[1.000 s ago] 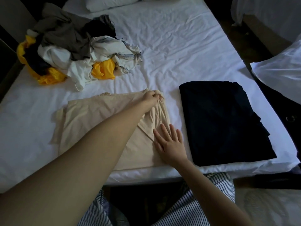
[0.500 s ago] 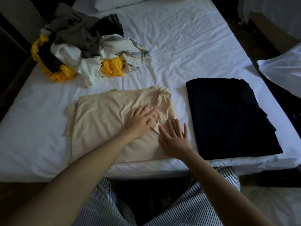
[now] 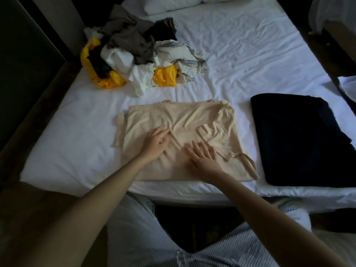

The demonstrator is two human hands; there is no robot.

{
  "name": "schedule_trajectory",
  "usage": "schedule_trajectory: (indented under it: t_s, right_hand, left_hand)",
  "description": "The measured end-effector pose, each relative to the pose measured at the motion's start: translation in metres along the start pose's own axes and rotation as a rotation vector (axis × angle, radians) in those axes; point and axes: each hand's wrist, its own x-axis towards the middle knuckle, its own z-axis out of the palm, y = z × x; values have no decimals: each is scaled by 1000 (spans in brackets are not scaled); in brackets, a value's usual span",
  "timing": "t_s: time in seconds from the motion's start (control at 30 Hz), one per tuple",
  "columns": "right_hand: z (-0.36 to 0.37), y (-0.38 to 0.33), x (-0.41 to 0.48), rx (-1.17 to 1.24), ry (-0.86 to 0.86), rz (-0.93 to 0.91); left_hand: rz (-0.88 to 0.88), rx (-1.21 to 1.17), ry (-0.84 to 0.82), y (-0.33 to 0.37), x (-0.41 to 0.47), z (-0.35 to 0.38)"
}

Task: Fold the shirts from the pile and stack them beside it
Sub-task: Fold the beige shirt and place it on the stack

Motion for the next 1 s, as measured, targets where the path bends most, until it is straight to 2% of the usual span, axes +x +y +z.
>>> schedule_trajectory:
  t_s: [0.07,0.17,0.23,0.27,0.4,0.63,0.7,0.77,0.9,1.0]
  right_hand:
    - [8,-23,14,13,19,-43]
    - [18,-55,32,27,27,-65]
    - [20,-70,43,24,23,-85]
    - [20,-76,48,9,16,-104]
    - [13,-98,71,-30,-1,-153]
    - [-2,-130,125,-66,88,-130]
    - [-4,-136,139,-95,134,-101]
    - [-5,-141,149,-103,145,-111]
    - [4,-128,158,-59,53,-63]
    - [15,-113,157,-183,33,-32]
  left_hand:
    - [-120,-50,161,-29,-10,-25]
    - [-484,-127,419,-76,-20,-58]
    - [-718,-220,451,-100,-22,-72]
    - [-778,-264,424,-108,-20,-75]
    - [-731,-442,309,-102,3,-86]
    - [-622,-400,93,-99,31,-79]
    - [-586,-365,125,-97,37,-75]
    - [-565,-368,238,-94,41,-72]
    - [-610,-361,484,-110,24,-76]
    - [-628,-273,497,-125,14,-80]
